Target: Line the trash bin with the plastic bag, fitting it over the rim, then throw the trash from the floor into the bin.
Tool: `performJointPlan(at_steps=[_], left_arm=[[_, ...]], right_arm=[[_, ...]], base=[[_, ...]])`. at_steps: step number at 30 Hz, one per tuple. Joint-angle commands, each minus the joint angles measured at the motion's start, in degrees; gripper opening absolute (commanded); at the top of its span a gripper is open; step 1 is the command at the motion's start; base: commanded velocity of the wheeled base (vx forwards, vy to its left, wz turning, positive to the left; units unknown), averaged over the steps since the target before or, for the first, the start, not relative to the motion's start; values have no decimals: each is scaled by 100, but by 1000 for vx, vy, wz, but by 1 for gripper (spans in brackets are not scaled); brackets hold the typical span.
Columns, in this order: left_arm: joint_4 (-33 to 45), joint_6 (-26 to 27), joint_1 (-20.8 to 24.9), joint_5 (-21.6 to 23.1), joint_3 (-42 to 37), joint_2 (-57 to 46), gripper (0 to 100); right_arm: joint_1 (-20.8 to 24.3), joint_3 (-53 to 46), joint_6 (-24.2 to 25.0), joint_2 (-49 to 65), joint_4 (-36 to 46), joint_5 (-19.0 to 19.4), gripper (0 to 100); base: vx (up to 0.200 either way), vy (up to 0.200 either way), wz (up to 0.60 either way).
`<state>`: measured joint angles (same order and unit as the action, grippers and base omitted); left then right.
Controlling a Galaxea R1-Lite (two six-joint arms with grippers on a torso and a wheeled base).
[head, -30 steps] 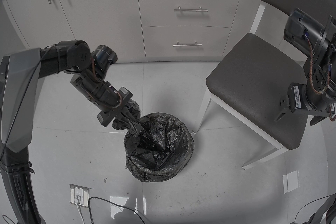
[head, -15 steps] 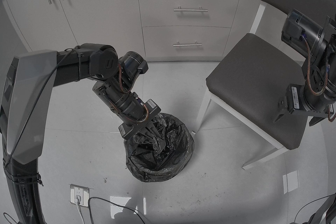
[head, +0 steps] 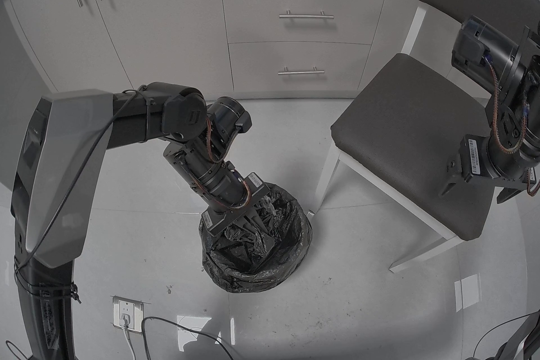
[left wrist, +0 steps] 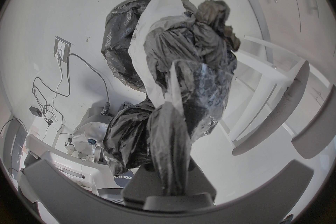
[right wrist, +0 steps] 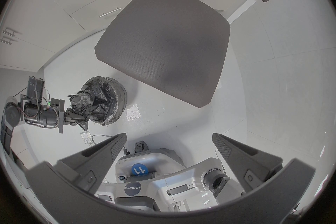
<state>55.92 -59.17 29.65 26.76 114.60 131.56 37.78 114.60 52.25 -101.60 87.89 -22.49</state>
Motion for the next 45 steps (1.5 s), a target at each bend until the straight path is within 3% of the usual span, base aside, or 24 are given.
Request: performJointPlan(at_steps=[1, 10, 11, 27, 30, 34, 37, 38, 45], left_arm=[[-11, 2, 6, -4, -1, 168, 0], [-169, 73, -47, -4, -1, 397, 0], [-160, 73, -47, -4, -1, 414, 100], [-503, 143, -372, -109, -1, 221, 100], [-450, 521, -214, -426, -1, 274, 100], [-468, 1444, 76, -1428, -1, 476, 100], [-485, 1672, 155, -1498, -1, 493, 100], [-494, 1681, 173, -1489, -1, 502, 0], [-521, 1866, 164, -1384, -1, 660, 0]], right_arm=[[1, -1, -4, -18, 61, -1, 100], [1, -1, 5, -18, 61, -1, 100], [1, -1, 5, -27, 61, -1, 100], [-51, -1, 75, -36, 61, 8, 100], [-51, -1, 66, -124, 52, 8, 100], [-51, -1, 66, -159, 35, 8, 100], [-51, -1, 40, -159, 26, -1, 100], [-51, -1, 31, -168, 26, 8, 100], [-60, -1, 22, -220, 8, 8, 100]], base=[[0, 0, 0], [0, 0, 0], [0, 0, 0], [0, 0, 0], [0, 0, 0], [0, 0, 0], [0, 0, 0], [0, 0, 0], [0, 0, 0]])
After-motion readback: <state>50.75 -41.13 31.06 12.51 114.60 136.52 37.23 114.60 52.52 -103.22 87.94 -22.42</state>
